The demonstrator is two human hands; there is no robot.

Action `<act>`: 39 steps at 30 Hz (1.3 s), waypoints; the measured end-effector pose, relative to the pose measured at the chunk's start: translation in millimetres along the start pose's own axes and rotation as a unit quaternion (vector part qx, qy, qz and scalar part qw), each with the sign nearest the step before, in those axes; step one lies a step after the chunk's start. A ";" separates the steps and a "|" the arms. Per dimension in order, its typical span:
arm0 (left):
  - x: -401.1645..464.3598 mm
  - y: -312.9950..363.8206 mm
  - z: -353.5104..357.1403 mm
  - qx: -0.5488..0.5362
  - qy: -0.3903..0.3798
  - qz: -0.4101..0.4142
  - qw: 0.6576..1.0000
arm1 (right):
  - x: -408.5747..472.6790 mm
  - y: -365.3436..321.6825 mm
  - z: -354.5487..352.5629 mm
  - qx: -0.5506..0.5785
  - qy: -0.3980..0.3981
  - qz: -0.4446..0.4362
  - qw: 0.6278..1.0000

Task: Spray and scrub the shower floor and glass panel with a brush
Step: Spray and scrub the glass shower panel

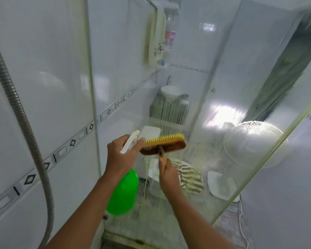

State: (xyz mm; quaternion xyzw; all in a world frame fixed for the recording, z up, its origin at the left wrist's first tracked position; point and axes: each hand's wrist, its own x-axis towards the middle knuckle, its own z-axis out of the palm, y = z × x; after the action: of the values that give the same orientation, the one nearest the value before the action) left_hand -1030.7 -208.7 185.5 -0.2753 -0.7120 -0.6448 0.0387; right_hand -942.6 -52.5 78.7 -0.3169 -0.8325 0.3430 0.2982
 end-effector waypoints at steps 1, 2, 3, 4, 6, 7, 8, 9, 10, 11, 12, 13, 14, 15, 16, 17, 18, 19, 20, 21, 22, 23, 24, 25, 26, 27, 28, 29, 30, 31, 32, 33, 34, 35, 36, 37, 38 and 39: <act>-0.8 1.0 3.0 0.003 -0.006 0.001 1.000 | -9.7 12.9 2.3 -0.010 0.003 0.017 1.000; -2.4 2.2 6.5 0.008 -0.013 0.003 1.000 | -16.9 22.8 1.8 -0.015 0.012 0.027 0.999; -4.1 3.4 10.3 0.011 -0.021 0.005 1.000 | -20.6 29.2 -1.5 -0.018 0.023 0.032 0.999; -6.6 3.7 14.6 0.012 -0.029 0.005 1.000 | -21.1 31.8 -7.5 -0.015 0.036 0.035 0.999; -12.4 3.5 24.7 0.007 -0.048 0.004 0.999 | -15.6 29.7 -25.0 0.012 0.068 0.029 0.997; -16.3 3.6 31.6 0.006 -0.059 0.003 0.998 | -11.4 24.1 -38.9 0.032 0.091 0.022 0.995; -19.4 2.7 36.8 0.008 -0.069 -0.001 0.998 | -4.4 15.2 -52.7 0.052 0.115 0.015 0.992; -24.2 3.0 44.9 0.013 -0.081 -0.008 0.997 | 2.5 6.6 -71.0 0.073 0.138 0.004 0.988; -29.1 2.5 53.5 0.017 -0.094 -0.020 0.995 | 10.7 -3.4 -90.6 0.091 0.155 -0.008 0.984; -35.0 1.5 62.8 0.017 -0.108 -0.035 0.993 | 19.1 -12.6 -110.9 0.103 0.164 -0.021 0.981; -42.3 -0.4 73.3 0.016 -0.120 -0.056 0.991 | 27.0 -19.5 -131.9 0.108 0.169 -0.030 0.979; -50.2 -3.0 83.0 0.018 -0.127 -0.077 0.989 | 34.6 -24.6 -151.3 0.112 0.171 -0.033 0.978; -58.2 -6.2 91.8 0.023 -0.130 -0.091 0.987 | 41.4 -27.3 -168.8 0.116 0.173 -0.029 0.978; -66.0 -9.6 98.8 0.026 -0.129 -0.096 0.987 | 46.5 -28.0 -183.7 0.121 0.175 -0.023 0.977; -72.7 -12.2 104.1 0.024 -0.125 -0.095 0.987 | 50.2 -27.3 -195.1 0.126 0.178 -0.016 0.976; -78.0 -13.5 107.6 0.017 -0.124 -0.090 0.988 | 52.3 -26.6 -204.2 0.136 0.179 -0.011 0.974; -81.1 -14.3 110.5 0.017 -0.124 -0.081 0.989 | 52.9 -26.0 -210.5 0.144 0.180 -0.010 0.973; -83.6 -11.8 113.4 0.024 -0.125 -0.068 0.990 | 52.4 -25.1 -215.4 0.148 0.177 -0.012 0.973; -86.1 -9.5 117.8 0.028 -0.121 -0.059 0.990 | 51.8 -22.2 -218.6 0.146 0.172 -0.014 0.974; -85.8 -7.1 119.4 0.024 -0.113 -0.058 0.992 | 51.1 -22.1 -218.1 0.141 0.167 -0.019 0.976; -85.4 -4.1 121.3 0.017 -0.101 -0.063 0.993 | 50.4 -21.0 -216.5 0.137 0.165 -0.023 0.977; -85.8 0.7 124.1 0.015 -0.087 -0.067 0.994 | 49.5 -17.9 -215.5 0.135 0.165 -0.029 0.977; -86.0 5.6 125.8 0.016 -0.070 -0.063 0.995 | 48.4 -14.0 -212.6 0.133 0.169 -0.037 0.976; -85.8 9.3 126.5 0.020 -0.054 -0.053 0.997 | 46.2 -8.0 -207.3 0.130 0.170 -0.046 0.976; -86.3 11.0 126.8 0.022 -0.040 -0.041 0.998 | 42.2 0.5 -199.4 0.128 0.166 -0.053 0.976; -87.4 12.6 125.4 0.021 -0.031 -0.028 0.999 | 35.8 9.8 -189.4 0.134 0.151 -0.056 0.978; -88.2 13.9 123.6 0.019 -0.026 -0.015 0.999 | 28.5 21.3 -177.2 0.134 0.131 -0.055 0.981; -88.6 15.5 122.1 0.019 -0.024 -0.002 1.000 | 21.8 34.2 -164.2 0.121 0.111 -0.052 0.985; -89.3 15.9 120.6 0.024 -0.025 0.010 0.999 | 14.0 49.7 -149.6 0.097 0.094 -0.045 0.990; -89.9 16.8 119.5 0.032 -0.027 0.022 0.999 | 6.0 67.6 -134.3 0.075 0.076 -0.037 0.994; -89.6 16.9 119.3 0.039 -0.027 0.030 0.998 | -1.7 88.4 -118.3 0.060 0.058 -0.025 0.996; -89.5 17.5 119.2 0.043 -0.026 0.034 0.998 | -10.9 108.6 -103.3 0.050 0.037 -0.010 0.998; -88.6 17.1 119.0 0.044 -0.024 0.031 0.998 | -21.4 125.3 -89.4 0.041 0.016 0.013 0.999; -87.6 16.0 118.0 0.041 -0.023 0.024 0.999 | -33.2 137.6 -77.8 0.038 0.001 0.041 0.998; -86.7 16.1 116.9 0.037 -0.021 0.020 0.999 | -43.0 143.6 -71.5 0.042 -0.003 0.066 0.997; -85.9 15.5 115.4 0.037 -0.020 0.018 0.999 | -49.0 144.9 -68.1 0.052 0.000 0.081 0.995; -85.8 13.7 114.4 0.043 -0.020 0.019 0.999 | -50.0 141.9 -67.7 0.065 0.009 0.084 0.994; -86.6 12.8 113.9 0.049 -0.022 0.022 0.998 | -45.5 134.2 -70.9 0.073 0.024 0.076 0.994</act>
State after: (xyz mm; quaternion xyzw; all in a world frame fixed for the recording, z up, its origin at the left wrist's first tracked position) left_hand -917.7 -131.0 142.6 -0.3026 -0.7375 -0.6017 0.0509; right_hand -820.4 16.9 5.6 -0.3643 -0.7715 0.4170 0.3133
